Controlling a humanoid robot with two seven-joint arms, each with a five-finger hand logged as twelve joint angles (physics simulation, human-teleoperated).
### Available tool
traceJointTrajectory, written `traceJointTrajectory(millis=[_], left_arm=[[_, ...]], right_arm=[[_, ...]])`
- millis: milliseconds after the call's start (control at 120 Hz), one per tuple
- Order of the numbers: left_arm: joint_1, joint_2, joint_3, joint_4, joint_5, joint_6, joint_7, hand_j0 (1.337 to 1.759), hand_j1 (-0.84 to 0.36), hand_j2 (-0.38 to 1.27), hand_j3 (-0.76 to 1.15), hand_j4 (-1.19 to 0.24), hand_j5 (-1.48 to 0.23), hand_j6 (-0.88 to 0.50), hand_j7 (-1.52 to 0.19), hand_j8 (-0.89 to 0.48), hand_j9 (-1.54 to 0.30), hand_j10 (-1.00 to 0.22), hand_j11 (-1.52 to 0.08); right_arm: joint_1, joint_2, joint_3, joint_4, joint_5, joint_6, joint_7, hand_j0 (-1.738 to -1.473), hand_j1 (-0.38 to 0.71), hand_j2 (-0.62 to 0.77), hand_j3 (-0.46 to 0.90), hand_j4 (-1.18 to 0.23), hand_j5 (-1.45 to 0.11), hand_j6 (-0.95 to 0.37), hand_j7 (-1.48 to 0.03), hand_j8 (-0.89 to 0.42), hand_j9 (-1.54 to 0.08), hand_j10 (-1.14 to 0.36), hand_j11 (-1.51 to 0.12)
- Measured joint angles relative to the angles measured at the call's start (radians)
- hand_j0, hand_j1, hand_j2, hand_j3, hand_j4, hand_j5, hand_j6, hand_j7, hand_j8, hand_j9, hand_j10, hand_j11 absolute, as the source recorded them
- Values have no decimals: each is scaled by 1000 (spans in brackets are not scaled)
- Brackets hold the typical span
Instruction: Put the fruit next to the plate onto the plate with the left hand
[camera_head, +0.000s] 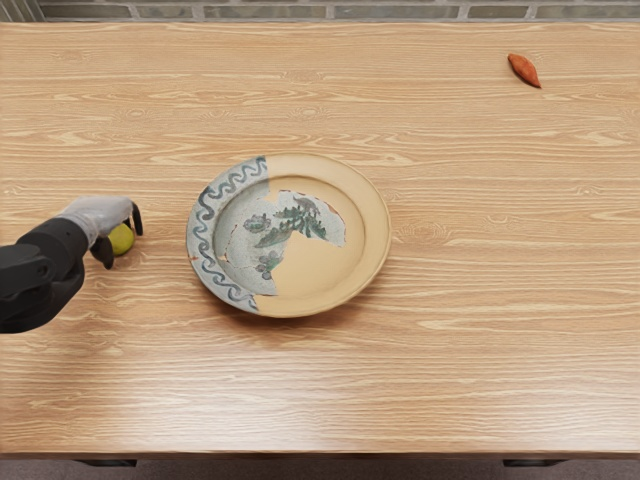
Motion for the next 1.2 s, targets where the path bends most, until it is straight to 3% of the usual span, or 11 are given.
traceJointTrajectory(millis=[75, 175, 267, 442, 650, 742, 908, 1200], left_arm=[[0, 0, 1, -1, 1, -2, 2, 1665, -305, 125, 462, -574, -748, -406, -649, -427, -743, -577, -740], [-3, 0, 1, -1, -1, -2, -1, 1672, -309, 212, 343, -591, -786, -445, -600, -421, -774, -600, -769], [-7, 0, 0, 0, -2, -3, -1, 1666, -296, 296, 177, -601, -809, -479, -686, -442, -793, -613, -786], [-54, 0, -1, 2, -10, -16, -3, 1656, -282, 190, 74, -605, -828, -427, -770, -432, -813, -615, -810], [-119, -5, -6, 3, -15, -68, -4, 1655, -320, 173, 27, -607, -829, -382, -801, -401, -820, -612, -820], [-169, -11, -11, 1, -22, -100, -3, 1654, -292, 103, 17, -604, -833, -388, -806, -404, -822, -611, -821], [-270, -44, -15, -14, -58, -139, -4, 1655, -294, 172, 8, -603, -826, -396, -803, -429, -815, -610, -815], [-277, -183, -63, -80, -83, -144, -4, 1655, -266, 144, 2, -593, -833, -403, -807, -452, -808, -608, -809]], right_arm=[[0, 0, 0, 0, 0, 0, 0, -1658, -349, 0, 0, 0, 0, 0, 0, 0, 0, 0, 0], [0, 0, 0, 0, 0, 0, 0, -1658, -349, 0, 0, 0, 0, 0, 0, 0, 0, 0, 0], [0, 0, 0, 0, 0, 0, 0, -1658, -349, 0, 0, 0, 0, 0, 0, 0, 0, 0, 0], [1, 0, -1, 0, 0, 0, 0, -1658, -349, 0, 0, 0, 0, 0, 0, 0, 0, 0, 0], [1, 0, 0, 0, 0, 0, 0, -1658, -349, 0, 0, 0, 0, 0, 0, 0, 0, 0, 0], [3, 0, 0, 0, 0, 0, 0, -1658, -349, 0, 0, 0, 0, 0, 0, 0, 0, 0, 0], [4, 0, 0, 0, 0, 0, 0, -1658, -349, 0, 0, 0, 0, 0, 0, 0, 0, 0, 0], [5, 0, 1, -1, 0, 0, 0, -1658, -349, 0, 0, 0, 0, 0, 0, 0, 0, 0, 0]])
